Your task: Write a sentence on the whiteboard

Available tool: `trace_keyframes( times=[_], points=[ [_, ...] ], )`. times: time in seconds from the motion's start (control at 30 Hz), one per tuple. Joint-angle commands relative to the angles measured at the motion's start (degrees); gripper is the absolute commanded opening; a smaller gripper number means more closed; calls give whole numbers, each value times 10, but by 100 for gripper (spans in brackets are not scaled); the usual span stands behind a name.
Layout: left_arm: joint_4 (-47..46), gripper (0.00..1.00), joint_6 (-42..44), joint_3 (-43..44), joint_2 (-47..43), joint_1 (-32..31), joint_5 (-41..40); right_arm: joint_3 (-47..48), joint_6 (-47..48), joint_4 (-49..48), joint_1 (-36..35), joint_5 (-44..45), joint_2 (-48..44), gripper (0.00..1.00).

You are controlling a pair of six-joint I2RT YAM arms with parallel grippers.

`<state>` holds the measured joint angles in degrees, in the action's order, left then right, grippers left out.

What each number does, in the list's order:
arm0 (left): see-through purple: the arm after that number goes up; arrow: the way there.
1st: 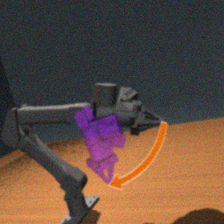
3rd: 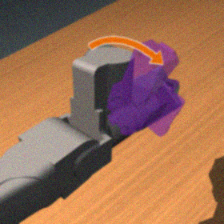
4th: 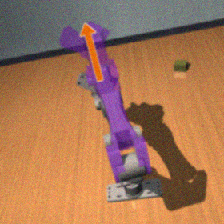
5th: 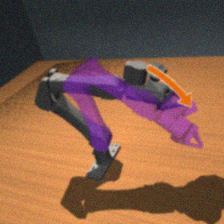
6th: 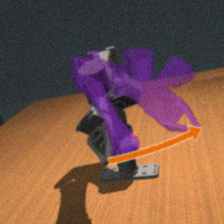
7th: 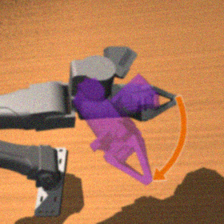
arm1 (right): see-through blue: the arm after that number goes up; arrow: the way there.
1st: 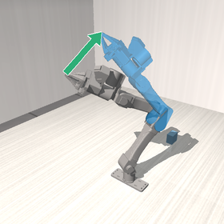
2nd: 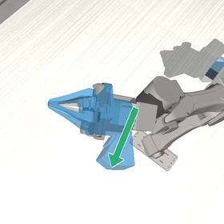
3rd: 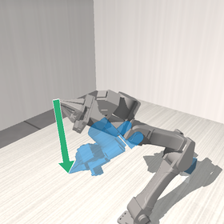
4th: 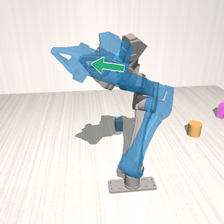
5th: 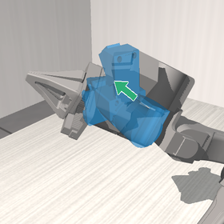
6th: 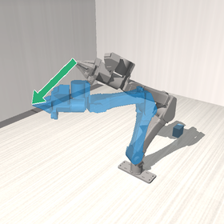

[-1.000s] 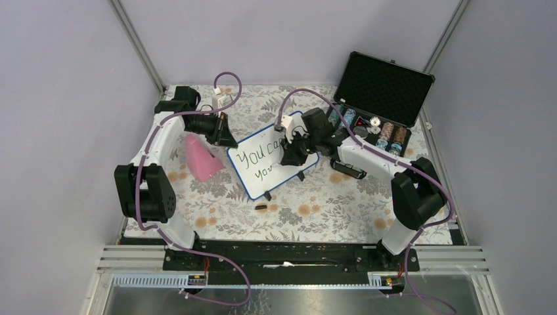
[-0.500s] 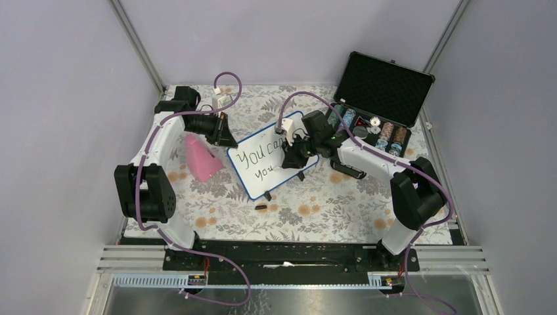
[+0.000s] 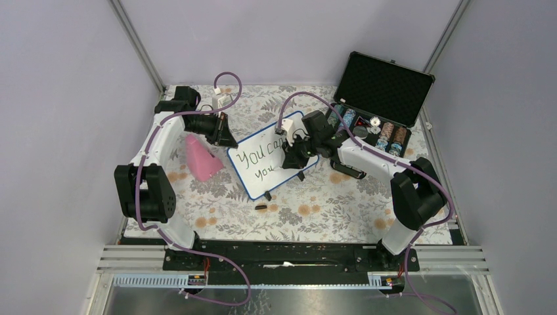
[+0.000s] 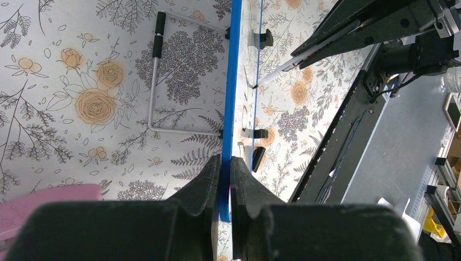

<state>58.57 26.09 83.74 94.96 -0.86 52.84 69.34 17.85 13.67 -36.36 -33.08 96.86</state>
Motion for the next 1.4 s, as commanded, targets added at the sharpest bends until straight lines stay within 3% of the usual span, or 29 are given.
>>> trace_keyframes(
  times=[0.0,0.63,1.37],
  points=[
    [-16,0,6,10,-6,-2,-14,10,14,9,4,8,-31,0],
    [-16,0,5,10,-7,-5,-14,31,13,54,17,-20,-66,0],
    [-16,0,9,7,-9,-8,-21,1,-17,-22,40,-38,-47,0]
  ],
)
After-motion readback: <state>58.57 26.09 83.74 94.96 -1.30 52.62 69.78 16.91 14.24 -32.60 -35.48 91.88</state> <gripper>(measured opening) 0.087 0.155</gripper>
